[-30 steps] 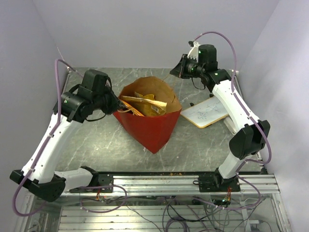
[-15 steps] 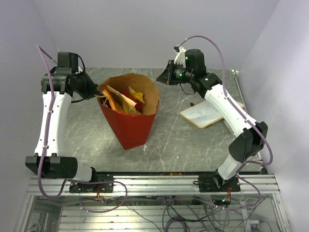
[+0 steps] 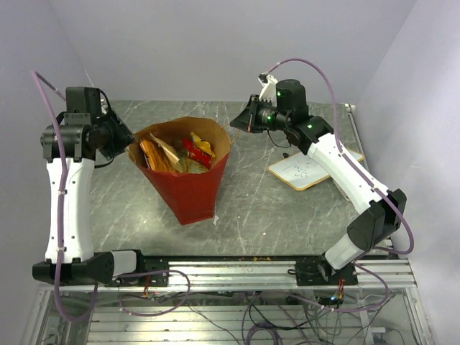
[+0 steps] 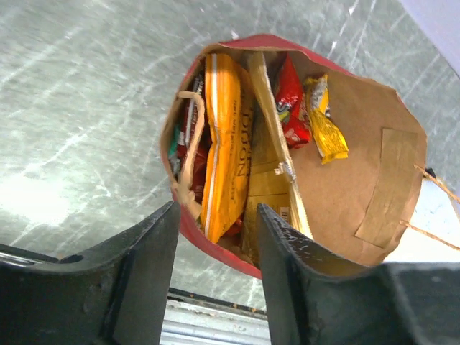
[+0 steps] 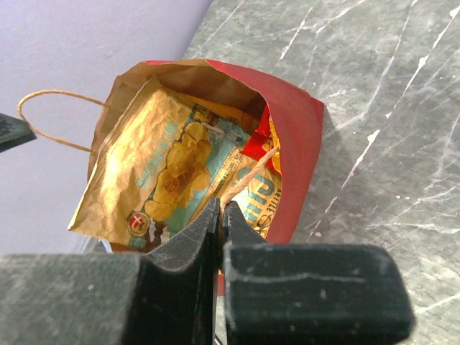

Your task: Take the snacks out of the paper bag

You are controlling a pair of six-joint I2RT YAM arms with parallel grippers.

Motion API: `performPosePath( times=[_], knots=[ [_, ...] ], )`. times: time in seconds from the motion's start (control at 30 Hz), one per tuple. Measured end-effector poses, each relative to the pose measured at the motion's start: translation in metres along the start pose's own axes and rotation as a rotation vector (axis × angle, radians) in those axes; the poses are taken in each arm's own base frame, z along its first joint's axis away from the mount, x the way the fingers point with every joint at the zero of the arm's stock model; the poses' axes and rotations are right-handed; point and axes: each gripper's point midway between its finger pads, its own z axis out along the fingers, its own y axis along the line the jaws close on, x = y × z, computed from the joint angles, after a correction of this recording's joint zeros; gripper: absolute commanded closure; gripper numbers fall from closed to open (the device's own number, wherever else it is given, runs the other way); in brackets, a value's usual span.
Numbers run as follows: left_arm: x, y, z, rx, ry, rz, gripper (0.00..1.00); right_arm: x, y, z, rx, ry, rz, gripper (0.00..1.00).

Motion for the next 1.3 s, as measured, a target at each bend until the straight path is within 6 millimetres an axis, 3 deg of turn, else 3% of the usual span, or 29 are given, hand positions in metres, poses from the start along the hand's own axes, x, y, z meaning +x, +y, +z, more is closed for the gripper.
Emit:
performPosePath(
  times=[0.2,0.43,0.67,0.8,0.87,0.93,1.07,1.2,1.3],
  knots=[
    [-0.008,0.020,-0.025,-0.078,-0.089,0.028,0.20,0.005,-0.001,-0.001,0.003,0.018,0.006,0.98],
    [-0.008,0.035,-0.016,-0.169,-0.076,0.015,0.20,0.014,0.001,-0.006,0.004,0.064,0.009,0.97],
    [-0.001,0.039,0.014,-0.184,-0.029,-0.039,0.33,0.025,0.001,-0.010,-0.001,0.078,0.006,0.97],
    [-0.002,0.034,0.025,-0.154,-0.027,-0.060,0.55,0.023,0.000,-0.010,0.004,0.092,-0.032,0.97],
    [-0.003,0.032,0.027,-0.143,-0.028,-0.070,0.55,0.021,-0.001,-0.010,0.010,0.101,-0.065,0.97],
    [-0.004,0.030,0.030,-0.125,-0.037,-0.077,0.46,0.021,-0.002,-0.011,0.014,0.112,-0.092,0.96],
    [0.000,0.032,0.034,-0.127,-0.034,-0.087,0.47,0.027,-0.004,-0.011,0.012,0.140,-0.119,0.96],
    [-0.003,0.031,0.036,-0.124,-0.037,-0.084,0.58,0.030,-0.006,-0.011,0.010,0.162,-0.137,0.96],
    [-0.008,0.028,0.040,-0.126,-0.037,-0.072,0.74,0.029,-0.007,-0.009,0.012,0.167,-0.146,0.96]
  ],
)
